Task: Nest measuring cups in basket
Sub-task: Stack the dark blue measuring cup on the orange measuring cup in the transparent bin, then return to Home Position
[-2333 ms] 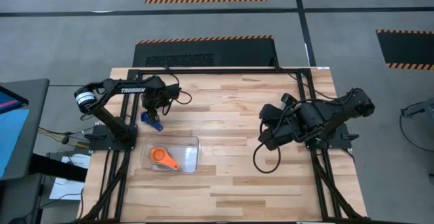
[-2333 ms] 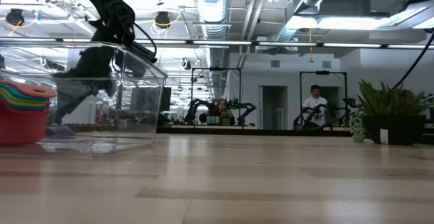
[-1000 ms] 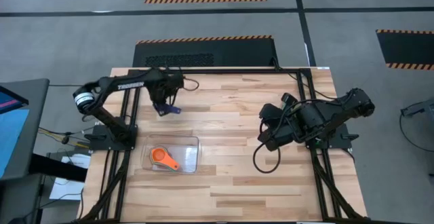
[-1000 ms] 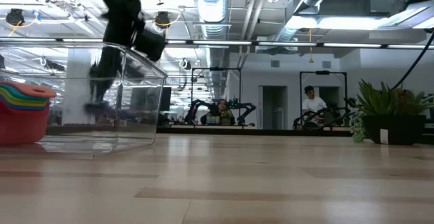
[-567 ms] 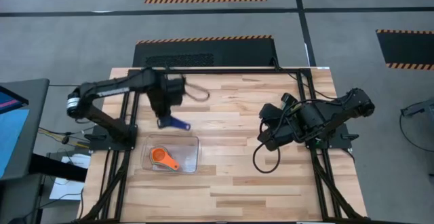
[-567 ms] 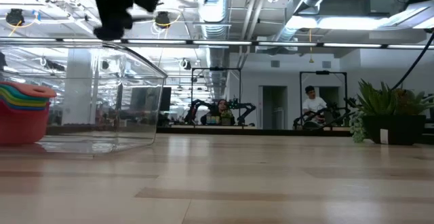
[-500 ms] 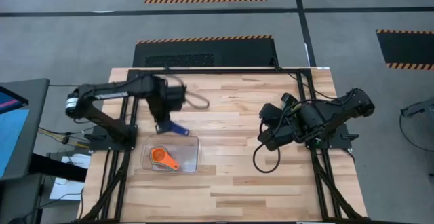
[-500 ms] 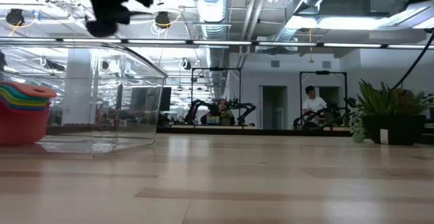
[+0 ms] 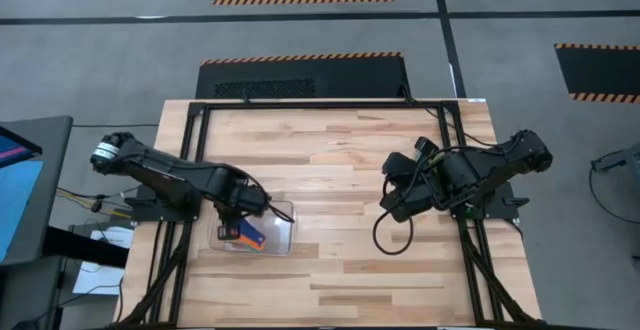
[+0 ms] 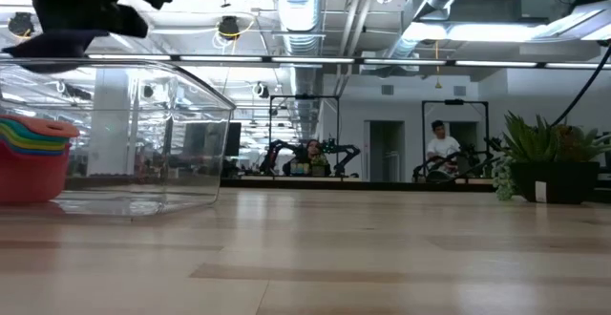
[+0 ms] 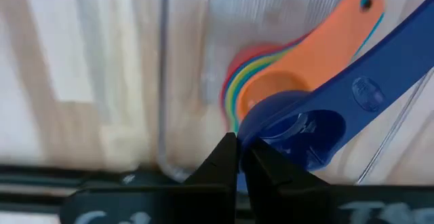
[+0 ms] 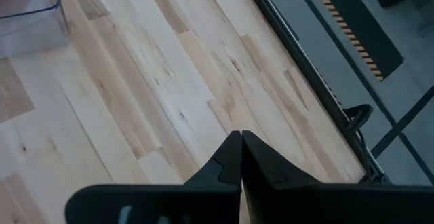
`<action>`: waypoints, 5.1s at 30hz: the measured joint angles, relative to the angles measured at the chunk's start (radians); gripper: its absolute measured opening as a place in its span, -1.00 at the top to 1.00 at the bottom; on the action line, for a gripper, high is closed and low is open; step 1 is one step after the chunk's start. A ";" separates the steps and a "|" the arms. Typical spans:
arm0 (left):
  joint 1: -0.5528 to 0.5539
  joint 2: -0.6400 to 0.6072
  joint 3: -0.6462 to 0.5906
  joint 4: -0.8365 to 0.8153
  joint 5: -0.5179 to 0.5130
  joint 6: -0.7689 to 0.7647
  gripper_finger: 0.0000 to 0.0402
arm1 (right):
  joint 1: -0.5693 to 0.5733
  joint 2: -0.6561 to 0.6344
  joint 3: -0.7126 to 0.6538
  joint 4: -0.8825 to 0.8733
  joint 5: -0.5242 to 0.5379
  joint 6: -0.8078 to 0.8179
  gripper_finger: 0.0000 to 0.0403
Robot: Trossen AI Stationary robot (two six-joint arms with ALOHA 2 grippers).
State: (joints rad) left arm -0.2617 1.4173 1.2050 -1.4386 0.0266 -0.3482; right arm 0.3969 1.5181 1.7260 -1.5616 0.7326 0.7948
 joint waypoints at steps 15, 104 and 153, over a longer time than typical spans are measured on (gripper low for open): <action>-0.071 0.008 -0.157 0.157 0.014 -0.124 1.00 | 0.000 0.000 0.000 0.000 -0.001 -0.001 0.88; 0.486 -1.270 -1.194 1.884 0.328 -0.140 0.70 | -0.301 -1.515 -1.611 1.584 -0.711 -0.553 0.87; 0.488 -1.261 -1.175 1.441 0.139 0.198 0.70 | -0.310 -1.505 -1.719 1.577 -0.708 -0.558 0.87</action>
State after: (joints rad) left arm 0.2264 0.1562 0.0299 0.0026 0.1657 -0.1505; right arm 0.0872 0.0135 0.0071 0.0158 0.0250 0.2371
